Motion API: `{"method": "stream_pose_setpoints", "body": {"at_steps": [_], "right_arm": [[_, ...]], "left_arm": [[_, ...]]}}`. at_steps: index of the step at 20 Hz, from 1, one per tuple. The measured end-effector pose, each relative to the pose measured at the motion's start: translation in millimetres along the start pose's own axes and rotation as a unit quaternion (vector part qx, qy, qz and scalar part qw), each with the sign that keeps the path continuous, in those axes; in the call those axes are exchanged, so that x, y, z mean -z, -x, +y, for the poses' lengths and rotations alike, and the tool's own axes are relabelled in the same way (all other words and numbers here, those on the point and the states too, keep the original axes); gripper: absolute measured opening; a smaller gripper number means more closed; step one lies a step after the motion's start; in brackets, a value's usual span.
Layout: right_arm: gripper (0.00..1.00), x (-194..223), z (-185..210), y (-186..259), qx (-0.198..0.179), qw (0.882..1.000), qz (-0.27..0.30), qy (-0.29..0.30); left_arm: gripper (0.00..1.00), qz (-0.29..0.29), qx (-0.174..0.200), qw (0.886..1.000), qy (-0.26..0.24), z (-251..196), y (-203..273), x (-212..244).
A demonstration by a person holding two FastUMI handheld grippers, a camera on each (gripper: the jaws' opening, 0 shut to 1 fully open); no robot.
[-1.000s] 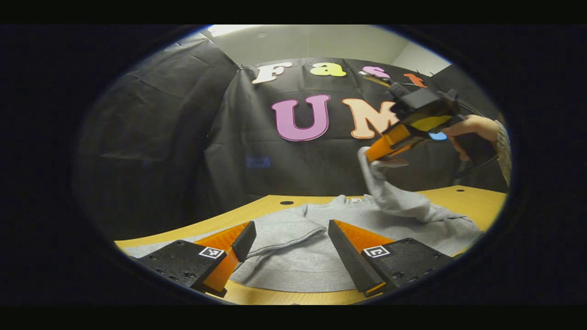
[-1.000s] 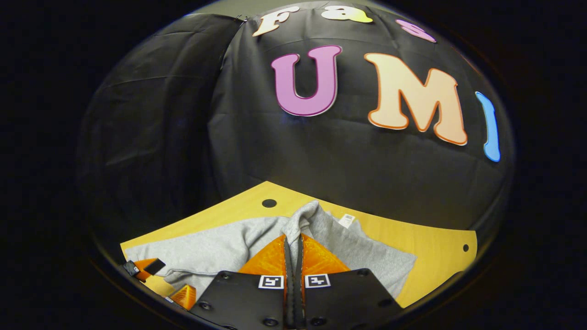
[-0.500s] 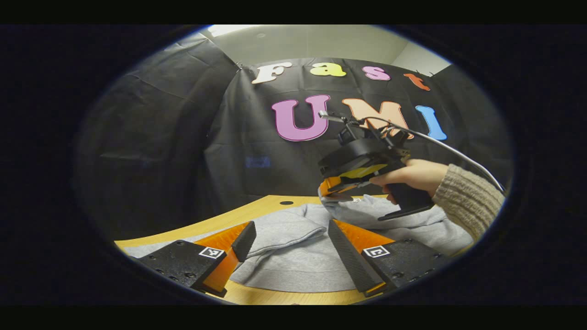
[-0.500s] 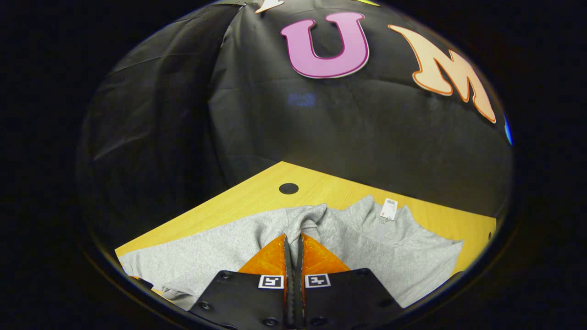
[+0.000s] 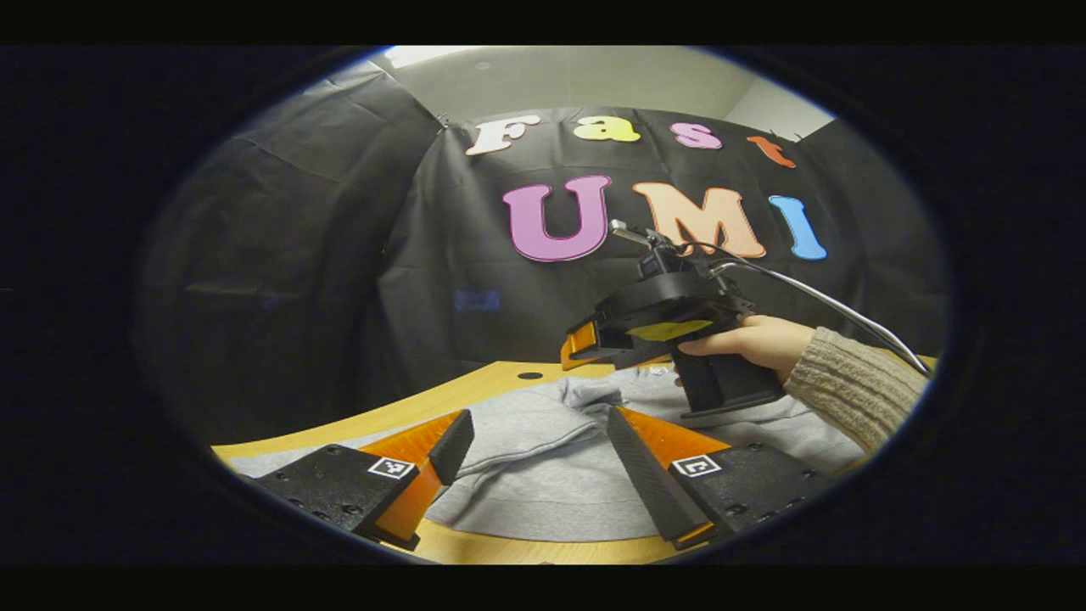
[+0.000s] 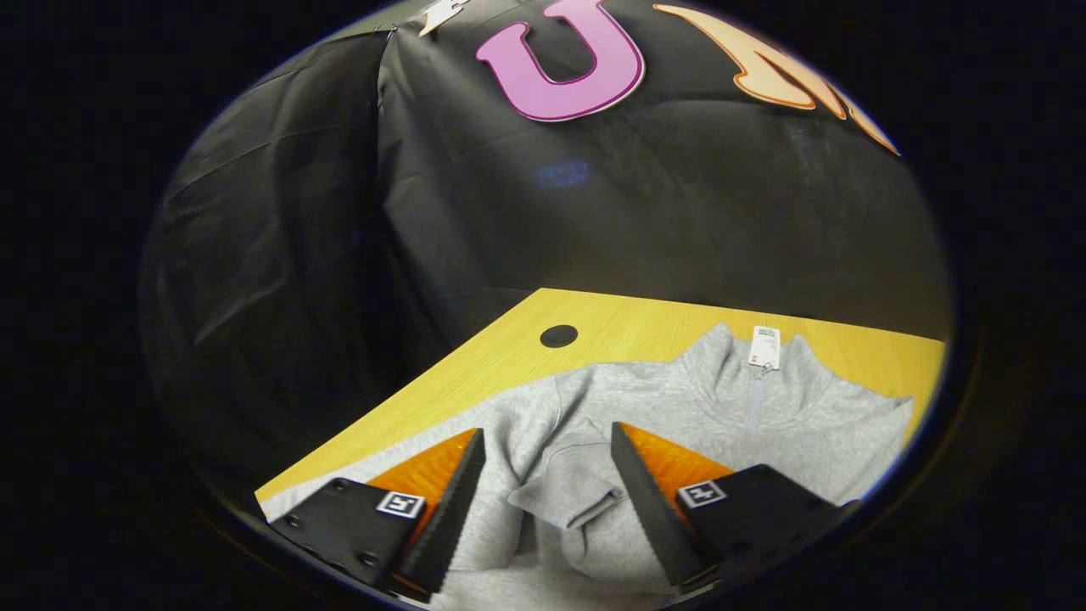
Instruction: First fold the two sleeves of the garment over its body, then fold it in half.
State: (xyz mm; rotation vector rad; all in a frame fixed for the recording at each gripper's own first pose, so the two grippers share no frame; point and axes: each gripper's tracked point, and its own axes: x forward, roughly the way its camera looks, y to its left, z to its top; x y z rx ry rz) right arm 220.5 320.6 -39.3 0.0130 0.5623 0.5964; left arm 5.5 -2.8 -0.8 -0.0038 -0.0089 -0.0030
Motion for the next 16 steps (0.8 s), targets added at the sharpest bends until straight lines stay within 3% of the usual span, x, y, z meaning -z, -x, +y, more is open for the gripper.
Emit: {"method": "stream_pose_setpoints", "body": {"at_steps": [1, 5, 8, 16], "right_arm": [[0.98, -5.6, -1.9, 5.0, 0.008, 1.000, -0.009, 0.007], [0.97, -26.7, -14.7, 46.5, 0.007, 0.998, -0.056, 0.001], [0.97, -31.2, -47.9, 96.9, 0.032, 0.996, -0.087, 0.010], [0.96, 20.1, -129.9, 227.3, 0.118, 0.981, -0.153, -0.009]], "left_arm": [[0.94, 0.000, 0.000, 1.000, 0.000, -0.2, 0.2, -0.5], [0.94, 0.000, 0.000, 1.000, 0.000, -0.4, -0.5, -0.4], [0.94, 0.000, 0.000, 1.000, 0.000, -0.3, 0.1, 0.3], [0.94, 0.000, 0.000, 1.000, 0.000, -0.4, -0.3, 0.4]]}}
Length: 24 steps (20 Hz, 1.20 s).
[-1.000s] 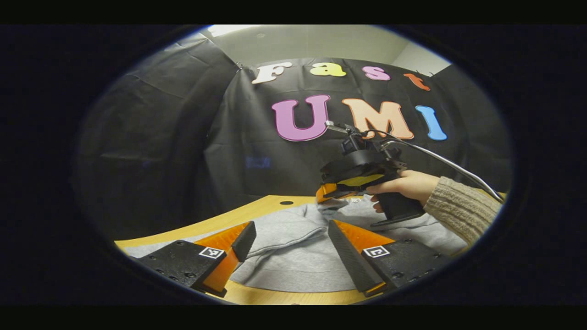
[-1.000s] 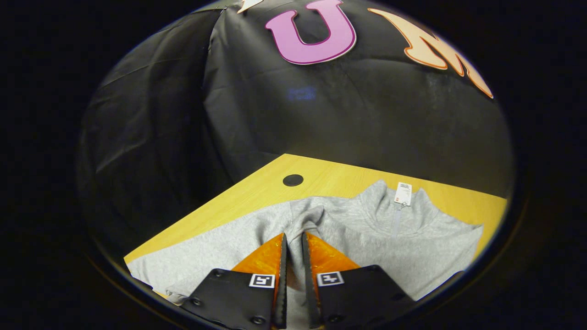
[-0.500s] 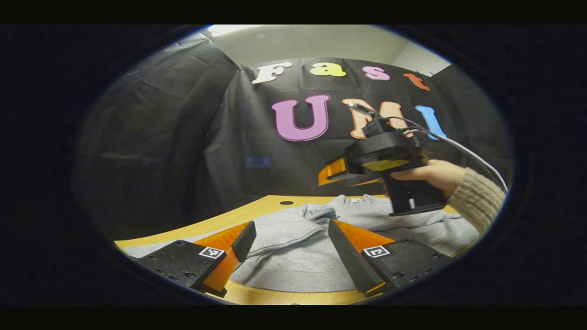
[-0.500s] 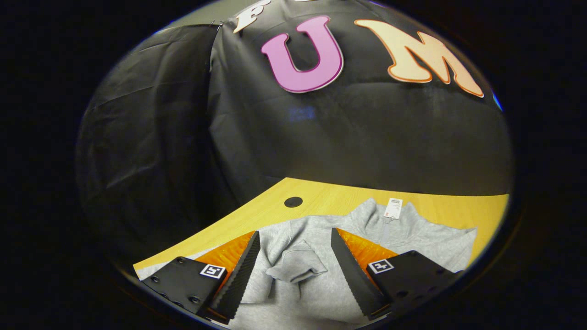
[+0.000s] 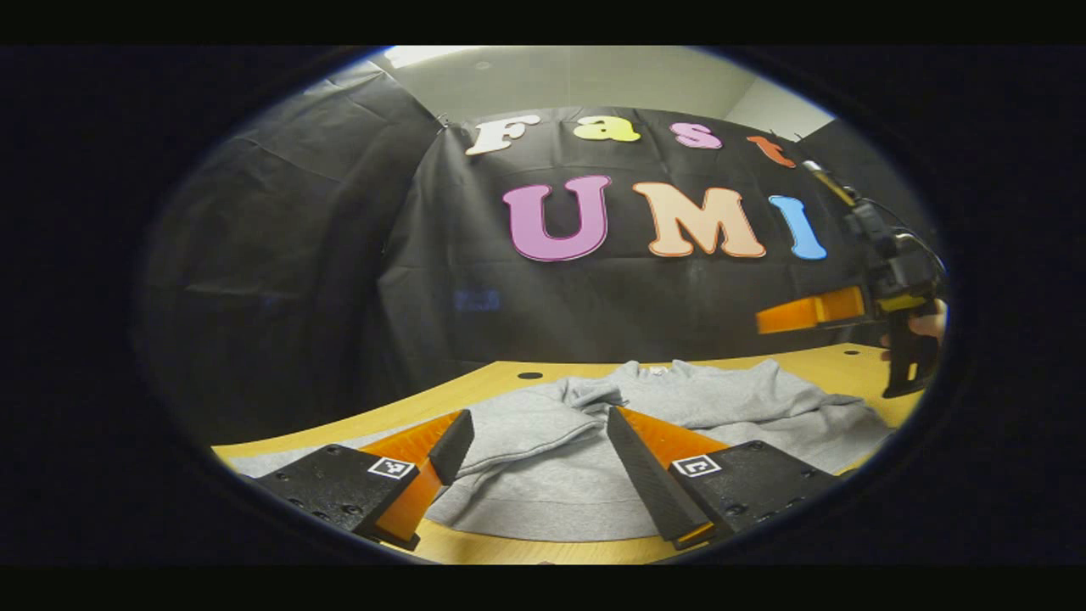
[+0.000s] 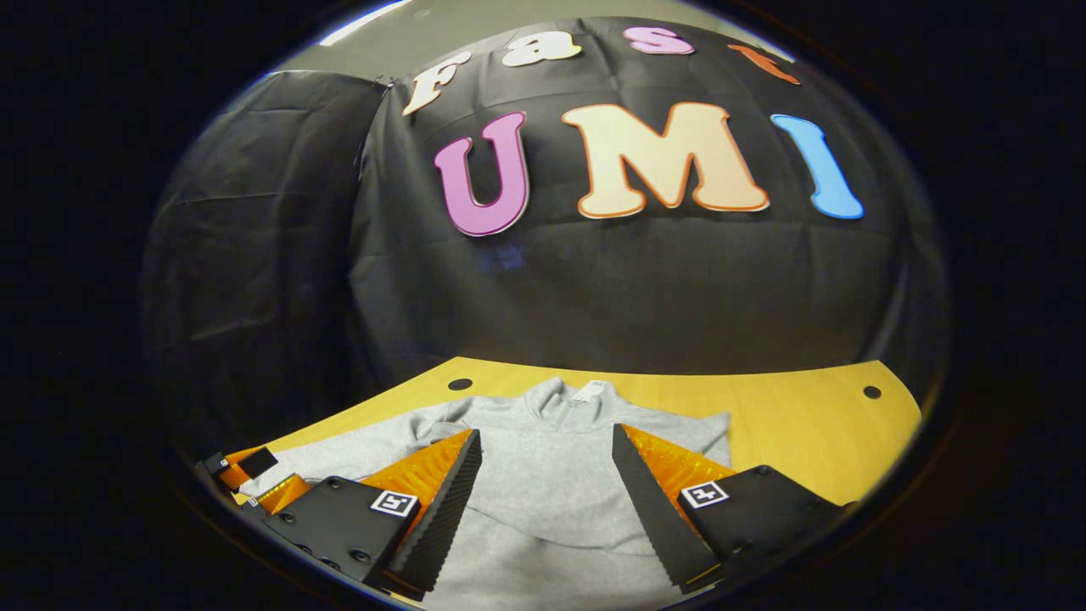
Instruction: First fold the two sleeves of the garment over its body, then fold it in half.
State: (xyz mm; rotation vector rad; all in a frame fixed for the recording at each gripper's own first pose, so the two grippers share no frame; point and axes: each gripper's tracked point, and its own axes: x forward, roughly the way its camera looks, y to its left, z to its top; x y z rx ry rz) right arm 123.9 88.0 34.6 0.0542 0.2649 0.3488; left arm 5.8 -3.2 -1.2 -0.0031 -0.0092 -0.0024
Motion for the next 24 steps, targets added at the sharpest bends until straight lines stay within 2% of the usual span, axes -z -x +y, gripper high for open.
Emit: {"method": "stream_pose_setpoints", "body": {"at_steps": [4, 6, 7, 8, 10, 13, 14, 16, 18, 21, 24], "right_arm": [[0.97, 23.3, -35.4, 52.0, 0.045, 0.999, -0.021, 0.011], [0.97, 29.9, -41.4, 72.7, 0.054, 0.998, -0.034, 0.009], [0.92, 31.5, -43.2, 81.4, 0.057, 0.997, -0.043, 0.006], [0.96, 34.0, -48.0, 88.4, 0.061, 0.997, -0.053, 0.006], [0.96, 45.1, -60.3, 101.0, 0.079, 0.995, -0.061, 0.004], [0.97, 51.8, -74.7, 111.1, 0.099, 0.992, -0.073, -0.003], [0.97, 56.5, -78.9, 113.2, 0.103, 0.992, -0.073, -0.009], [0.97, 63.0, -84.9, 117.0, 0.107, 0.991, -0.074, -0.022], [0.97, 68.3, -90.3, 119.3, 0.112, 0.991, -0.074, -0.026], [0.97, 76.0, -99.9, 121.5, 0.129, 0.989, -0.066, 0.001], [0.97, 79.3, -99.4, 121.0, 0.127, 0.990, -0.063, -0.001]], "left_arm": [[0.94, -0.001, -0.004, 1.000, -0.001, 2.3, 0.8, -0.7], [0.94, -0.001, -0.008, 1.000, -0.002, 5.8, 0.7, -0.6], [0.94, -0.001, -0.004, 1.000, 0.001, 7.6, 1.3, -1.9], [0.94, -0.004, -0.004, 1.000, 0.005, 14.1, 1.0, -3.8], [0.92, 0.010, -0.011, 1.000, 0.012, 36.6, 4.1, -3.1], [0.94, 0.025, -0.040, 0.999, 0.006, 89.8, 15.2, -16.0], [0.92, 0.039, -0.051, 0.998, -0.001, 108.8, 19.8, -15.6], [0.94, 0.084, -0.055, 0.995, -0.021, 137.9, 32.2, -4.7], [0.93, 0.135, -0.060, 0.988, -0.049, 165.0, 46.1, 11.8], [0.93, 0.215, -0.066, 0.971, -0.082, 196.8, 69.6, 44.2], [0.93, 0.281, -0.052, 0.955, -0.079, 205.7, 90.3, 76.9]]}}
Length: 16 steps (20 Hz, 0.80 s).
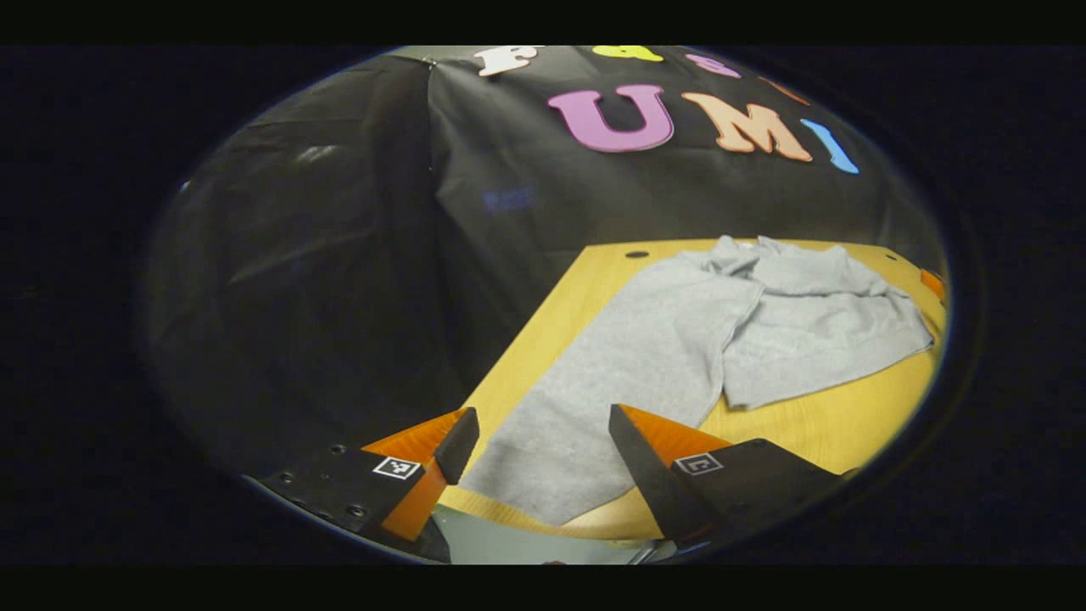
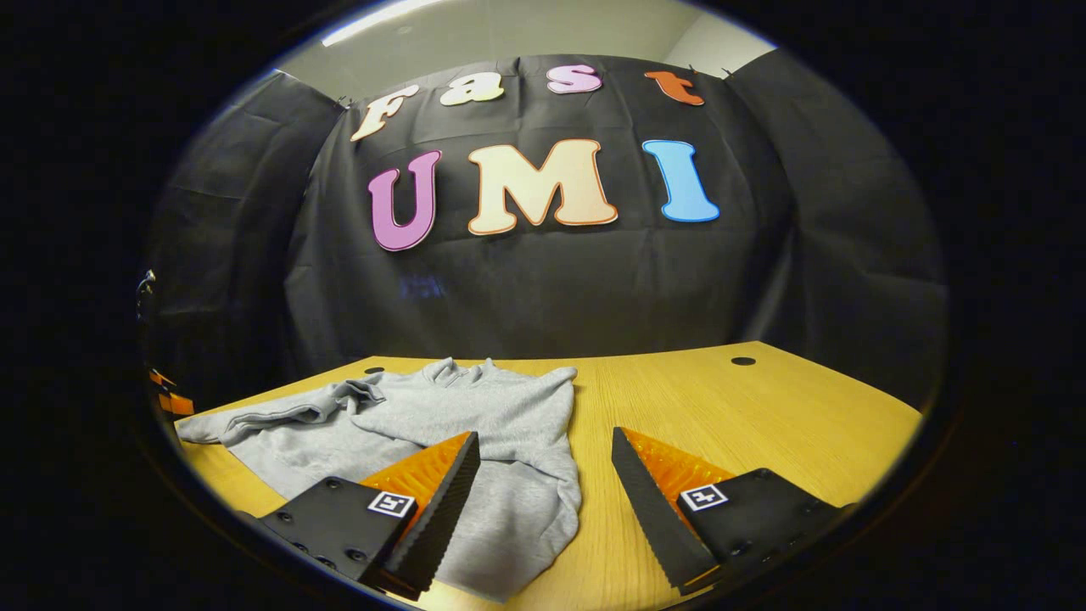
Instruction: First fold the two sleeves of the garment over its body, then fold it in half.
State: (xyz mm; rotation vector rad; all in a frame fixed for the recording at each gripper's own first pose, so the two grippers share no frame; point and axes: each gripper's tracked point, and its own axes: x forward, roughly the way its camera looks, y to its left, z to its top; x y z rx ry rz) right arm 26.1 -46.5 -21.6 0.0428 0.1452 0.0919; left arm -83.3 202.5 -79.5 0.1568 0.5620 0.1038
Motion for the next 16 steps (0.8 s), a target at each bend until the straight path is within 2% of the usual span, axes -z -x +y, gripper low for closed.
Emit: {"method": "stream_pose_setpoints", "body": {"at_steps": [3, 5, 10, 11, 13, 16], "right_arm": [[0.97, 6.7, -5.0, -2.4, 0.006, 1.000, 0.005, 0.003], [0.97, 8.3, -6.0, -1.7, 0.007, 1.000, 0.008, 0.001], [0.97, 8.9, -7.5, -3.6, 0.008, 1.000, 0.006, 0.002], [0.97, 7.6, -7.9, -3.9, 0.009, 1.000, 0.005, 0.003], [0.97, 8.0, -7.1, -3.2, 0.009, 1.000, 0.003, 0.005], [0.97, 7.6, -6.9, -2.6, 0.008, 1.000, 0.001, 0.008]], "left_arm": [[0.88, 0.033, 0.004, 0.999, 0.002, 3.4, -6.3, 17.5], [0.96, 0.044, 0.006, 0.999, 0.000, 2.6, -9.1, 21.6], [0.95, 0.062, 0.011, 0.998, 0.003, 2.0, -10.2, 24.0], [0.99, 0.071, 0.014, 0.997, 0.001, 1.3, -9.6, 25.1], [0.92, 0.079, 0.017, 0.997, -0.001, 2.4, -10.2, 24.8], [0.90, 0.088, 0.029, 0.995, 0.026, -3.0, -9.3, 26.7]]}}
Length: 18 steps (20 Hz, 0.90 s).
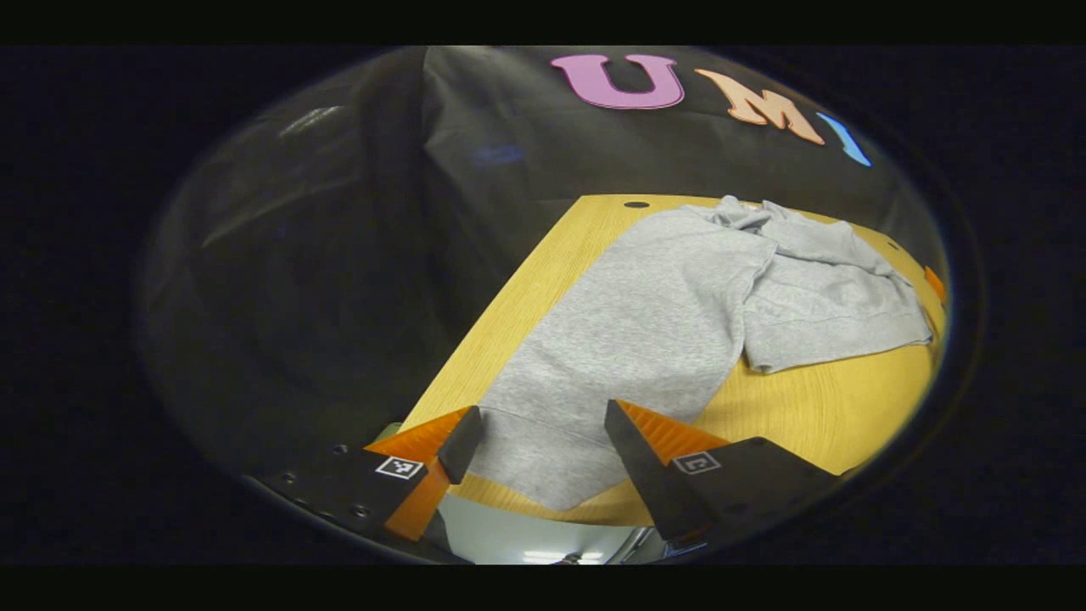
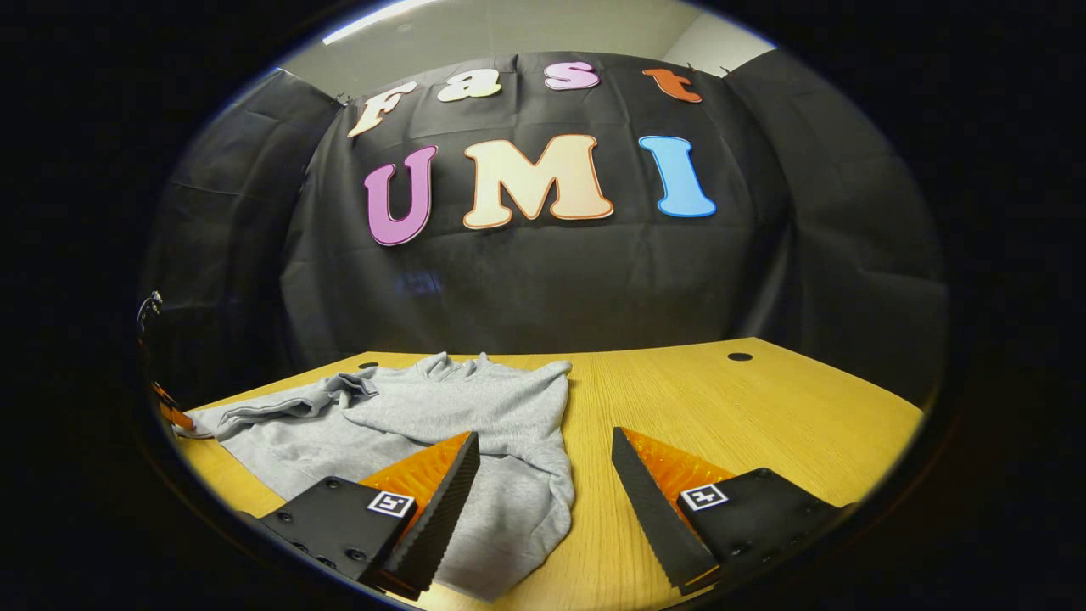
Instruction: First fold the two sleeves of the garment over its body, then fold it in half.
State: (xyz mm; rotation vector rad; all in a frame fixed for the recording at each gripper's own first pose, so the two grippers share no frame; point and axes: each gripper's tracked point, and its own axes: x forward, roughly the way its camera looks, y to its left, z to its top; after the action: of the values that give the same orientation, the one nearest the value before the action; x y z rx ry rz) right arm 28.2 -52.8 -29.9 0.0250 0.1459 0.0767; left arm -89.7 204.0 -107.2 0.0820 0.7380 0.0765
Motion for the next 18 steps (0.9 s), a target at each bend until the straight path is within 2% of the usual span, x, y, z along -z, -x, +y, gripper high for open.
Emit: {"method": "stream_pose_setpoints", "body": {"at_steps": [3, 9, 13, 14, 18], "right_arm": [[0.97, -2.2, -0.1, -0.3, -0.001, 1.000, -0.005, 0.001], [0.97, -3.5, -2.9, 0.4, -0.002, 1.000, -0.009, -0.012], [0.97, -4.9, -2.7, 0.6, -0.002, 1.000, -0.014, -0.007], [0.97, -4.1, -1.0, 1.1, -0.003, 1.000, -0.014, -0.005], [0.97, -5.3, -1.1, 0.9, -0.003, 1.000, -0.015, -0.003]], "left_arm": [[0.84, -0.002, 0.010, 1.000, 0.010, -5.3, -1.8, 0.7], [0.58, -0.005, 0.030, 0.999, 0.023, -17.5, -3.0, 0.5], [0.32, 0.002, 0.041, 0.999, 0.023, -29.1, -0.7, -1.7], [0.18, 0.001, 0.043, 0.999, 0.018, -29.5, -1.5, 0.2], [0.09, -0.012, 0.044, 0.998, 0.034, -29.5, -1.9, -0.8]]}}
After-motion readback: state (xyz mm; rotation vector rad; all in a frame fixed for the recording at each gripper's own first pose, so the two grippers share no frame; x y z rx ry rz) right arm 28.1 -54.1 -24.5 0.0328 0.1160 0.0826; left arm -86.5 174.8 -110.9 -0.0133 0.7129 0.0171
